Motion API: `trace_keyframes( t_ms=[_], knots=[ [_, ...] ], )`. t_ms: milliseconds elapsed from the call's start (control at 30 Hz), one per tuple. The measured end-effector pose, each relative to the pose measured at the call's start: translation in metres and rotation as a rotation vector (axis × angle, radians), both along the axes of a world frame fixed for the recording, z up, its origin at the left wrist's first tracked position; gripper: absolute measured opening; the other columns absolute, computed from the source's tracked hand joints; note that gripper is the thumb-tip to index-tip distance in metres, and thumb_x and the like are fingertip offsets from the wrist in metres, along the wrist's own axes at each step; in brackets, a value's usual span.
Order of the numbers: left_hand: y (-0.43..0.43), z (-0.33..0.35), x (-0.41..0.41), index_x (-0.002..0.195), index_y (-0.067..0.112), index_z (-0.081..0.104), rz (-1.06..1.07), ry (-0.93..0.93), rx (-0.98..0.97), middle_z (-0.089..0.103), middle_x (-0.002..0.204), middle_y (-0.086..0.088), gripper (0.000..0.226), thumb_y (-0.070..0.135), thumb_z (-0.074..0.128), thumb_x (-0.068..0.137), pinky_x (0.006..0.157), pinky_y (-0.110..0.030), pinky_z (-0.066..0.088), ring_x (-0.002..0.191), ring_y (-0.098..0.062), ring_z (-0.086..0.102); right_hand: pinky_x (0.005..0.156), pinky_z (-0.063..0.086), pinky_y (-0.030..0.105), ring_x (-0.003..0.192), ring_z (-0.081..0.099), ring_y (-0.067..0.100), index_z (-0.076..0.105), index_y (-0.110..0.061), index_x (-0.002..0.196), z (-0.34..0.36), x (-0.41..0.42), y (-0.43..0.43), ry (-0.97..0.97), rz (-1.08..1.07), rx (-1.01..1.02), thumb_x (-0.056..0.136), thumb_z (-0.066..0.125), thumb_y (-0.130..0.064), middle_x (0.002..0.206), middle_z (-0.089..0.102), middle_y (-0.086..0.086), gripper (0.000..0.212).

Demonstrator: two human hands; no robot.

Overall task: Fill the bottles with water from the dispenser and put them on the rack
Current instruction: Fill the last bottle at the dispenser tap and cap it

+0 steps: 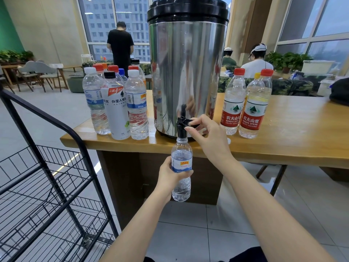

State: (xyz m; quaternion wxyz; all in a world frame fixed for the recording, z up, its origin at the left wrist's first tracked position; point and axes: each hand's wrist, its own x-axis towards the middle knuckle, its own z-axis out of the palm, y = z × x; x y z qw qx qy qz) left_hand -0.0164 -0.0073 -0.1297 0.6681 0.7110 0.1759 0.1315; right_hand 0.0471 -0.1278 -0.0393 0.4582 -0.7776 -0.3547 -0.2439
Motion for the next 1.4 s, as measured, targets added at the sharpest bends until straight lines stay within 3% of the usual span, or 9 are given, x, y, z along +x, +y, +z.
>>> trace_keyframes(
  t_ms=[300, 500, 700, 833, 1100, 1400],
  knots=[
    [0.0006, -0.0002, 0.0004, 0.126, 0.02, 0.053, -0.005, -0.005, -0.01, 0.063, 0.122, 0.002, 0.063, 0.004, 0.083, 0.072, 0.085, -0.024, 0.046, 0.106, -0.01, 0.057, 0.074, 0.054, 0.043, 0.087, 0.06, 0.01, 0.06, -0.024, 0.098, 0.0009, -0.001, -0.0005, 0.005, 0.001, -0.001, 0.09, 0.06, -0.044, 0.098, 0.065, -0.008, 0.021],
    [0.0011, -0.0003, 0.0002, 0.125, 0.021, 0.054, -0.008, -0.017, -0.012, 0.063, 0.119, 0.004, 0.063, 0.004, 0.083, 0.072, 0.072, -0.015, 0.046, 0.103, -0.008, 0.057, 0.074, 0.054, 0.044, 0.087, 0.06, 0.01, 0.061, -0.024, 0.097, 0.001, -0.0017, -0.0006, 0.007, 0.002, 0.004, 0.089, 0.06, -0.044, 0.098, 0.066, -0.008, 0.022],
    [0.002, -0.0012, 0.0011, 0.122, 0.023, 0.054, -0.008, -0.013, -0.014, 0.063, 0.117, 0.005, 0.061, 0.005, 0.084, 0.072, 0.08, -0.019, 0.046, 0.102, -0.007, 0.057, 0.074, 0.054, 0.043, 0.086, 0.06, 0.01, 0.061, -0.024, 0.097, 0.0019, -0.0028, -0.0009, 0.004, 0.006, 0.004, 0.09, 0.061, -0.043, 0.097, 0.066, -0.007, 0.02],
    [0.0019, -0.0012, 0.001, 0.124, 0.021, 0.055, -0.006, -0.019, -0.014, 0.064, 0.116, 0.005, 0.062, 0.005, 0.084, 0.071, 0.07, -0.014, 0.046, 0.098, -0.006, 0.058, 0.074, 0.054, 0.043, 0.085, 0.06, 0.009, 0.061, -0.024, 0.097, 0.0025, -0.0033, -0.0009, -0.001, 0.01, 0.012, 0.089, 0.061, -0.043, 0.097, 0.066, -0.008, 0.021],
    [0.0016, -0.0008, 0.0005, 0.121, 0.023, 0.054, -0.005, -0.016, -0.015, 0.063, 0.112, 0.008, 0.061, 0.005, 0.084, 0.072, 0.066, -0.013, 0.044, 0.096, -0.004, 0.058, 0.074, 0.054, 0.043, 0.085, 0.06, 0.009, 0.061, -0.024, 0.097, 0.0019, -0.0035, -0.0003, 0.005, 0.01, 0.016, 0.089, 0.061, -0.043, 0.098, 0.066, -0.008, 0.021],
    [0.0017, -0.0006, 0.0003, 0.126, 0.021, 0.054, -0.007, -0.006, -0.01, 0.062, 0.119, 0.005, 0.063, 0.005, 0.083, 0.072, 0.075, -0.017, 0.044, 0.105, -0.008, 0.056, 0.073, 0.054, 0.044, 0.085, 0.06, 0.011, 0.062, -0.022, 0.097, 0.002, -0.0038, -0.0008, 0.007, 0.008, 0.02, 0.089, 0.062, -0.041, 0.099, 0.067, -0.007, 0.02]
  ],
)
